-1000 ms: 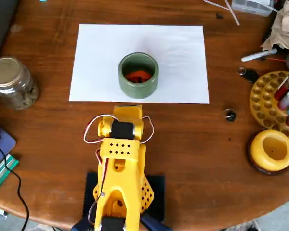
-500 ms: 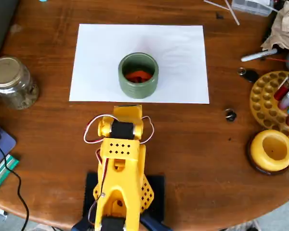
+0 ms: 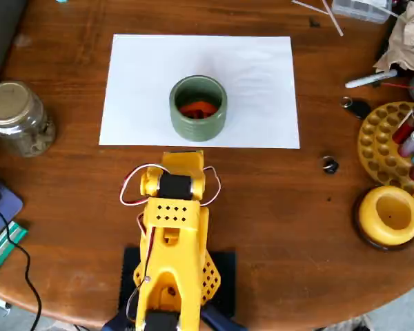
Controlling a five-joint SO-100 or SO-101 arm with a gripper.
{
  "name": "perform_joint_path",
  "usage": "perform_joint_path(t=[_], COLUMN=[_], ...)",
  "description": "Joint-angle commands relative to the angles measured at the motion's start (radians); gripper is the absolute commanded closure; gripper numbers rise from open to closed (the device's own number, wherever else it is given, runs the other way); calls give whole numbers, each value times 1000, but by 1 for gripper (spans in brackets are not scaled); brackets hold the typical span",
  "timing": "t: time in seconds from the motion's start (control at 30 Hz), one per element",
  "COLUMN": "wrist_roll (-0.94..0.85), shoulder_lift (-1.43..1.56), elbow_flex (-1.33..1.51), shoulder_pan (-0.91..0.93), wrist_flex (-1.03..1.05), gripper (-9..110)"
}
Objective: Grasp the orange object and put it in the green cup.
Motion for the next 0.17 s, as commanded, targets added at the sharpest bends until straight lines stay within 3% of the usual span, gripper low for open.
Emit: perform_joint_path(t=[0.0,0.13], wrist_roll=[-8,-8], shoulder_lift=[6,6], elbow_flex=[0,0], shoulder_pan=[2,2], wrist_flex=[8,8], gripper=[102,102])
